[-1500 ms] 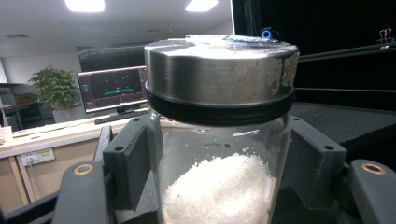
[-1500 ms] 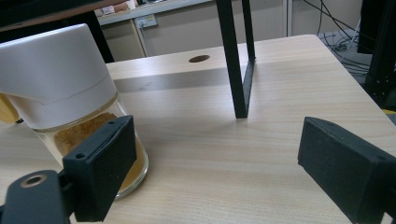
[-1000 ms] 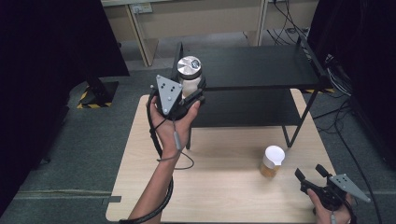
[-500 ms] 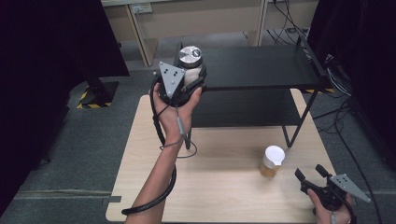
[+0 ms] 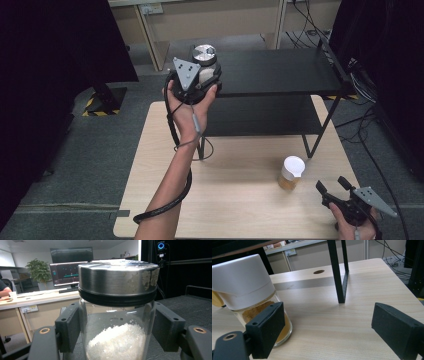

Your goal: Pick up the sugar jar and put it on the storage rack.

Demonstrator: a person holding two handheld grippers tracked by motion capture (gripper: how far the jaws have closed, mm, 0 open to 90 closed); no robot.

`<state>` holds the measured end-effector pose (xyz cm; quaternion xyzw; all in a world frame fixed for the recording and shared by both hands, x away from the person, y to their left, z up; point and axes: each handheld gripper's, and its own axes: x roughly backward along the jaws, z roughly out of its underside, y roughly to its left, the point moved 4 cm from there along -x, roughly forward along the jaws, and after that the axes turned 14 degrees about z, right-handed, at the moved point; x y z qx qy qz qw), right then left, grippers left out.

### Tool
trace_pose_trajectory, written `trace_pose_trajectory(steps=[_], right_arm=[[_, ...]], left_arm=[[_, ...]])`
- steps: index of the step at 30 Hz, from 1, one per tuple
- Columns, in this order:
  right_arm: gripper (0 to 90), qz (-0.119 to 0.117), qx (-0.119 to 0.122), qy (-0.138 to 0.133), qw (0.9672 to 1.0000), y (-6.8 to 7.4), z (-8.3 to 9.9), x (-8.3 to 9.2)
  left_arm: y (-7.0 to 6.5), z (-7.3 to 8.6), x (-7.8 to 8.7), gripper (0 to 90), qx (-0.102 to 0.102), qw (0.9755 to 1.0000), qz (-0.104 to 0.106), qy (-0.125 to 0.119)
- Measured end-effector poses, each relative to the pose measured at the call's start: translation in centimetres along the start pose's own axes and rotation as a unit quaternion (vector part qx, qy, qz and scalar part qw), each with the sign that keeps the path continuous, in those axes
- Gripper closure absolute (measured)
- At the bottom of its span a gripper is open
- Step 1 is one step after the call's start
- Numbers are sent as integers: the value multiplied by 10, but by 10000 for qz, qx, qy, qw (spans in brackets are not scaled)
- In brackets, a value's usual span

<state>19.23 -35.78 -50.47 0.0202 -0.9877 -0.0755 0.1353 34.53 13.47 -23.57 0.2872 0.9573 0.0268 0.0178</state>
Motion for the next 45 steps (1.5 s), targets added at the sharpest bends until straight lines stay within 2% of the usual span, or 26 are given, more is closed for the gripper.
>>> trace_pose_trajectory(steps=[9,19,22,40,42,45], right_arm=[[119,5,3,-9,10000,0,0,0],[119,2,2,-7,10000,0,0,0],[118,0,10,-12,10000,0,0,0],[117,-3,-11,11,10000,0,0,0],[117,-5,-7,10,10000,0,0,0],[117,-13,-19,12,10000,0,0,0]], left_arm=[[3,-1,-5,310,122,9999,22,71],[14,-4,-7,309,437,9989,152,103],[17,-5,-6,308,446,9987,210,128],[16,-5,-6,306,420,9988,205,138],[15,-4,-6,301,355,9991,189,109],[11,-2,-6,229,213,9996,167,28]])
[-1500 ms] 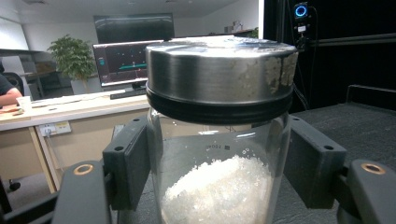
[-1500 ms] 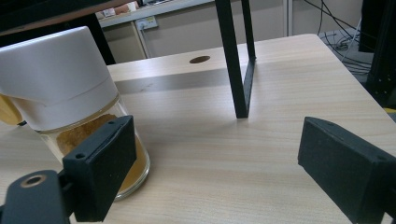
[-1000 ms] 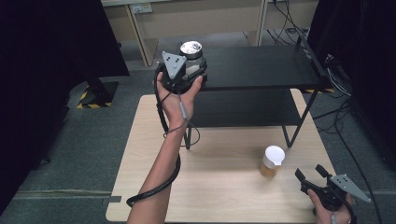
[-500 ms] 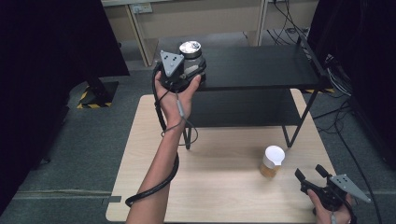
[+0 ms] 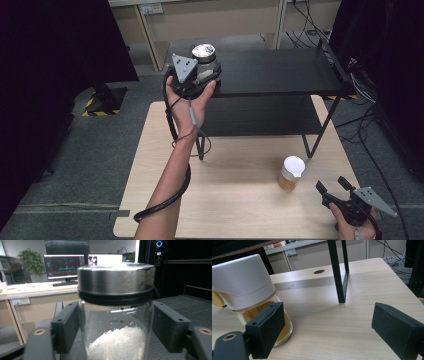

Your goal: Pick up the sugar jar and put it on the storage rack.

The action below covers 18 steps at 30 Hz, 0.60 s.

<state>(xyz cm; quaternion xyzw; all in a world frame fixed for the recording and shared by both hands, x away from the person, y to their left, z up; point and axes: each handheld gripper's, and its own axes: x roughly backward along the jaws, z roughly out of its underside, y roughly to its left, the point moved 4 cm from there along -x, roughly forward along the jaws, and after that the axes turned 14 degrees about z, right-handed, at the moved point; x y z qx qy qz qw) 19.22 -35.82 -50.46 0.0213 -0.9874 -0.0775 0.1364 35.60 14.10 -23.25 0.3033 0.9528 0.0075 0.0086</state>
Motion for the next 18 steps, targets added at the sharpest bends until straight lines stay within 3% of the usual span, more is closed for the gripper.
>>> trace_pose_trajectory(steps=[5,18], right_arm=[[117,-1,11,6,10000,0,0,0],[117,5,7,11,10000,0,0,0]], left_arm=[[-6,4,4,105,-165,9994,-126,-264],[-12,14,21,65,-413,9978,-56,-511]])
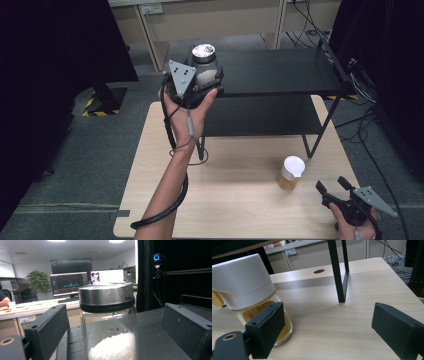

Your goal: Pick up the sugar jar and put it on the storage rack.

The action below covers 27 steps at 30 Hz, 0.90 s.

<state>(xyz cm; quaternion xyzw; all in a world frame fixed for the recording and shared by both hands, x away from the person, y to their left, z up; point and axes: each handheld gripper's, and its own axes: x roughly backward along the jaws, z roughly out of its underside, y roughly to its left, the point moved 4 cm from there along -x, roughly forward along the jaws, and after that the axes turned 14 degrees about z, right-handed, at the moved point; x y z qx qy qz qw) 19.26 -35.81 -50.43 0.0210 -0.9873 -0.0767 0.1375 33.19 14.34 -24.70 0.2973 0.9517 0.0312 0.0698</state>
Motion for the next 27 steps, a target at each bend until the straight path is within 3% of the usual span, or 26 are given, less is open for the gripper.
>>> trace_pose_trajectory(steps=[13,20,27], right_arm=[[117,8,-1,4,10000,0,0,0],[116,3,-6,-1,10000,0,0,0],[116,10,12,1,10000,1,0,0]], left_arm=[[-8,26,25,66,-115,9998,136,-92],[-16,45,37,66,-213,9993,132,-268],[-20,56,46,65,-158,9992,182,-319]])
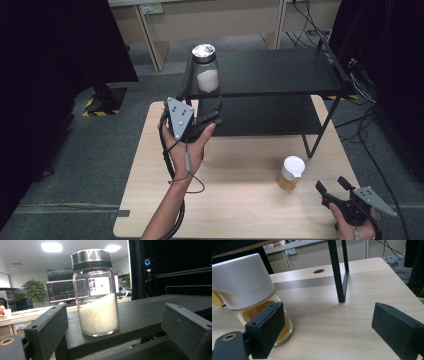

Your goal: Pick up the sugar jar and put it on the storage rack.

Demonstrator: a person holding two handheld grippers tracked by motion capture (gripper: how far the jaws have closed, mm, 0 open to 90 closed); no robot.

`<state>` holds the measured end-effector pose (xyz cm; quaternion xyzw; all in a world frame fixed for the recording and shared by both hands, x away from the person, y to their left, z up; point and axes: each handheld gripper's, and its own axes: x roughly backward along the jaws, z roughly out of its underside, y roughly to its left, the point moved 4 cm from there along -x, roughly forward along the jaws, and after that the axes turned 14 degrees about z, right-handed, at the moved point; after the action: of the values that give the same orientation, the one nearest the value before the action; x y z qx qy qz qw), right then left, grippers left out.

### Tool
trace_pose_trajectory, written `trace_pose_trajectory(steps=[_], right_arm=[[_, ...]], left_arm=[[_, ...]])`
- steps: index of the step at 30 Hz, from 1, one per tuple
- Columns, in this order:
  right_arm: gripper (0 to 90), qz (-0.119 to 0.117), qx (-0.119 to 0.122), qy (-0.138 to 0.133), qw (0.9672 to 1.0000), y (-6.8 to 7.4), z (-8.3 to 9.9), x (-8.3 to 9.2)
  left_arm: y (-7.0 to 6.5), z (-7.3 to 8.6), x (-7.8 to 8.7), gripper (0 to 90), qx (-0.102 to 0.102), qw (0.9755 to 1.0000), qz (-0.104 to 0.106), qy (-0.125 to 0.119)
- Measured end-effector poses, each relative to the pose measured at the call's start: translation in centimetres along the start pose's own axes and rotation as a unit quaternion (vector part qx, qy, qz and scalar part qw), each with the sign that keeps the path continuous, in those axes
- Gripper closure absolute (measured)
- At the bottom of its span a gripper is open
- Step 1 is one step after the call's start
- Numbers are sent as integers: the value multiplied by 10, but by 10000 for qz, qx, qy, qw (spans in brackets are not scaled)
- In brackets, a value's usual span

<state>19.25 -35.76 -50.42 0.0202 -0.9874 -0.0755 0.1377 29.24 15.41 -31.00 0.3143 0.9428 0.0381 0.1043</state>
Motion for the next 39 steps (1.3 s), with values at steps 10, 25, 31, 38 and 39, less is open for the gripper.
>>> trace_pose_trajectory(steps=[10,25,31,38,39], right_arm=[[115,-2,-14,-4,10000,0,0,0],[113,4,19,5,10000,1,0,0],[113,6,19,6,10000,1,0,0],[112,5,18,7,10000,1,0,0],[113,7,18,7,10000,1,0,0]], left_arm=[[-8,22,16,64,-34,10000,31,-41],[-18,66,44,53,-13,9996,268,9],[-21,85,53,50,57,9995,313,79],[-25,99,59,46,103,9993,351,121],[-25,101,60,45,108,9992,354,116]])
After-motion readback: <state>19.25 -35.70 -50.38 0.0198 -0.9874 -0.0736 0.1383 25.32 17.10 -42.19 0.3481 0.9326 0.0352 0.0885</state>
